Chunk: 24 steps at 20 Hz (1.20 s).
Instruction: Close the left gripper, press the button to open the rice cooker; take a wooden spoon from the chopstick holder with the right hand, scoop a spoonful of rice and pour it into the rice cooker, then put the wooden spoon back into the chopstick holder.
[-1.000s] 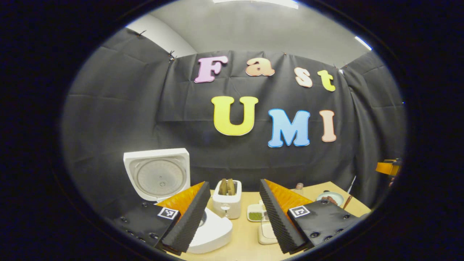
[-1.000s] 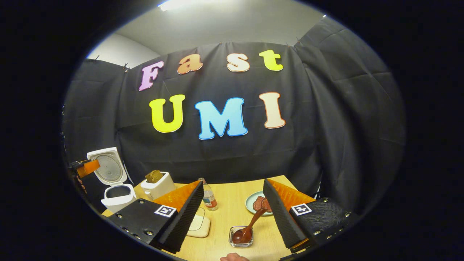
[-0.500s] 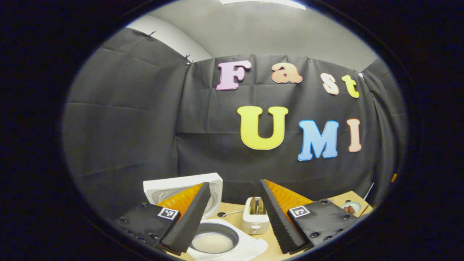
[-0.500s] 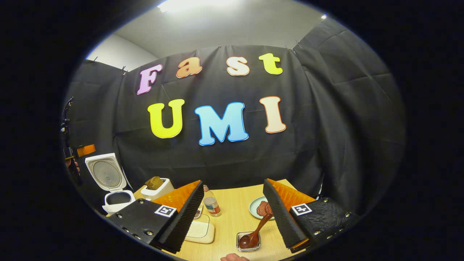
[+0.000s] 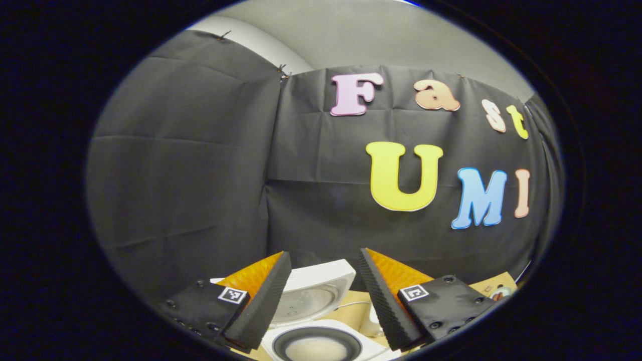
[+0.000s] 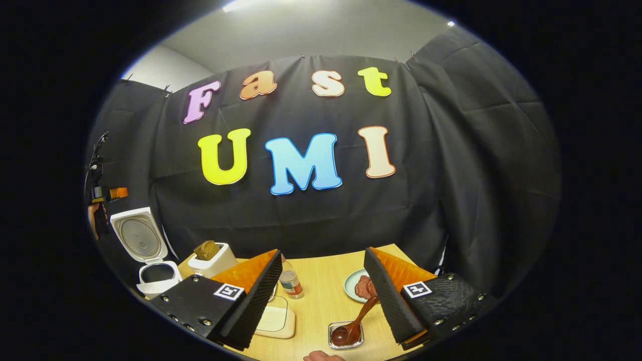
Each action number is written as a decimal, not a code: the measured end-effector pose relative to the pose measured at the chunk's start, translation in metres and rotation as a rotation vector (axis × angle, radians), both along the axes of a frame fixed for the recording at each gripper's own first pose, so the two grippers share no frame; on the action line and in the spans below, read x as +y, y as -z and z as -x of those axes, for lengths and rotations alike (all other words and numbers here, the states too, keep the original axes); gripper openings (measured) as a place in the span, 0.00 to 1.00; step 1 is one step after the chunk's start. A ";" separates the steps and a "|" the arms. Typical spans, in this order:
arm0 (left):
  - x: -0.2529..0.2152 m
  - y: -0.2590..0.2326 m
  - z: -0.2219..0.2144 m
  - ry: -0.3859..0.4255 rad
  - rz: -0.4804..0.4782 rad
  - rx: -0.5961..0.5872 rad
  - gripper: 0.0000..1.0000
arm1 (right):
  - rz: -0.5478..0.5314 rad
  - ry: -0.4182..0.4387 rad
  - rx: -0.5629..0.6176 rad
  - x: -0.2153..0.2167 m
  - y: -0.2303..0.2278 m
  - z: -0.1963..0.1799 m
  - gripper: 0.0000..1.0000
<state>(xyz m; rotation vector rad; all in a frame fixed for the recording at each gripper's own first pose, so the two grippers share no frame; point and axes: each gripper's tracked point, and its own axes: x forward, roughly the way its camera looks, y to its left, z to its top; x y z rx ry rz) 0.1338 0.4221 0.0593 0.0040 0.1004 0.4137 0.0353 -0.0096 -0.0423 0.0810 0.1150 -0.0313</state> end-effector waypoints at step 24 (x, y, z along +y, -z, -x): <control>0.067 0.084 -0.048 -0.182 0.131 0.188 0.95 | -0.021 0.027 0.045 -0.002 0.018 -0.008 0.99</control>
